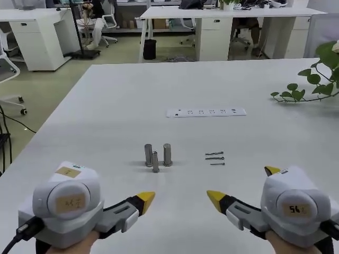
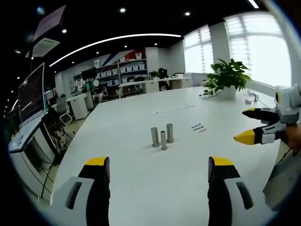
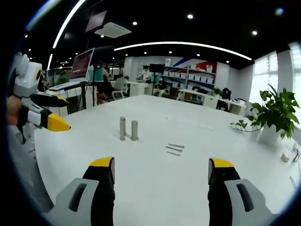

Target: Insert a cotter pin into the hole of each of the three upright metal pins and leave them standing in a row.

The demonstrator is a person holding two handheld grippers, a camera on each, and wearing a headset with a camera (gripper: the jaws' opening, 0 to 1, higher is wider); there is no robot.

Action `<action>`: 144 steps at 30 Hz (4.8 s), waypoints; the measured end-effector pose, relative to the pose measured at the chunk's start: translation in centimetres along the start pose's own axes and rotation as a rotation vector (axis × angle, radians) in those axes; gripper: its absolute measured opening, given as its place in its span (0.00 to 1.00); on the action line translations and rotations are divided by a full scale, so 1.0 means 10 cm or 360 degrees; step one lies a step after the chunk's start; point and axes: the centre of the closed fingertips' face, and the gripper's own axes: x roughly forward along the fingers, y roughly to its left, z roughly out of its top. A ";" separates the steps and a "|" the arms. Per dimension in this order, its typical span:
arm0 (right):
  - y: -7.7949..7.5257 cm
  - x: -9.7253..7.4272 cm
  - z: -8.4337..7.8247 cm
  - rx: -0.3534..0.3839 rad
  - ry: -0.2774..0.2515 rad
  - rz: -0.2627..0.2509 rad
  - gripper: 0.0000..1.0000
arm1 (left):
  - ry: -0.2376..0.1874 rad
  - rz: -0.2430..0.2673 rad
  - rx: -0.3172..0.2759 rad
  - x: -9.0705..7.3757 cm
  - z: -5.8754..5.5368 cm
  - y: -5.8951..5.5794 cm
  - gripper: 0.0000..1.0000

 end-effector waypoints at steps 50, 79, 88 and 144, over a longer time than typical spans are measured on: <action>0.03 0.00 -0.01 0.0032 0.0010 0.0016 0.83 | -0.0050 -0.0007 -0.0003 0.24 -0.02 0.16 0.74; 0.30 0.06 -0.07 0.0056 0.0041 0.0193 0.79 | 0.0016 -0.0285 0.0185 1.31 -0.06 -0.19 0.40; 0.26 0.07 -0.10 0.0087 0.0063 0.0190 0.78 | 0.0026 -0.0336 0.0170 1.54 -0.11 -0.26 0.28; 0.23 0.10 -0.21 0.0098 0.0159 0.0203 0.78 | 0.0061 -0.0500 0.0121 1.53 -0.16 -0.59 0.06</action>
